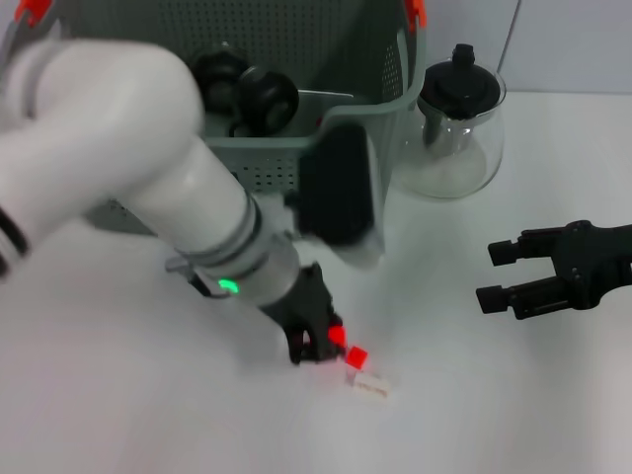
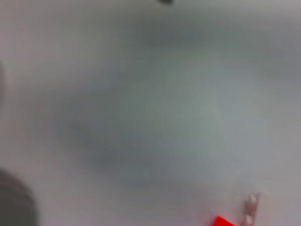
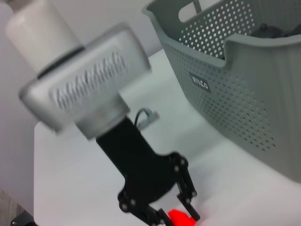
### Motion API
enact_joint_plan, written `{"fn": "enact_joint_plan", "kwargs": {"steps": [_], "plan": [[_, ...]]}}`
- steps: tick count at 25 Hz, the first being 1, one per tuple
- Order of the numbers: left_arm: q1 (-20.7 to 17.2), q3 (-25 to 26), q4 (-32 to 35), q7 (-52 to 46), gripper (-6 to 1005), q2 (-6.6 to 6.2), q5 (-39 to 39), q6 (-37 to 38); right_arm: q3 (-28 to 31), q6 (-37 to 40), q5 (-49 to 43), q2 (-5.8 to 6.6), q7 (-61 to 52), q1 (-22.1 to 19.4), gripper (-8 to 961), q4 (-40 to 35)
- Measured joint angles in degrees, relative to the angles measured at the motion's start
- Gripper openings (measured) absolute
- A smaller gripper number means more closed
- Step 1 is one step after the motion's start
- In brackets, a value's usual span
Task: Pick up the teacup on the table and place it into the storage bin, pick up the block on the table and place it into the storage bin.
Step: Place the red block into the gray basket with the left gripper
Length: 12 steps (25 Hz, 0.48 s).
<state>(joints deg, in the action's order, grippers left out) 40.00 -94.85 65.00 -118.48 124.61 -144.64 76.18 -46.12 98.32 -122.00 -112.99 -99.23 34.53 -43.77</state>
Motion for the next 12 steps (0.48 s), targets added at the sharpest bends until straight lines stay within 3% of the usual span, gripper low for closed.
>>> {"fn": "enact_joint_plan", "kwargs": {"steps": [4,8,9,12], "plan": [[-3.5,14.0,11.4,-3.1,294,-0.19,5.3,9.4,0.1,0.1,0.0,0.03,0.1,0.0,922,0.0],[-4.4,35.0,19.2,-6.1,299,-0.67,17.8,19.8,0.1,0.1,0.0,-0.21,0.2,-0.4,921,0.0],[-3.8,40.8,20.1,-6.6,301,-1.18,21.9,22.0,0.1,0.1,0.0,-0.25,0.2,-0.5,921,0.0],[-1.4,47.4,19.4,-8.4,305,-3.62,24.9,21.7,0.1,0.2,0.0,-0.31,0.3,-0.6,921,0.0]]}}
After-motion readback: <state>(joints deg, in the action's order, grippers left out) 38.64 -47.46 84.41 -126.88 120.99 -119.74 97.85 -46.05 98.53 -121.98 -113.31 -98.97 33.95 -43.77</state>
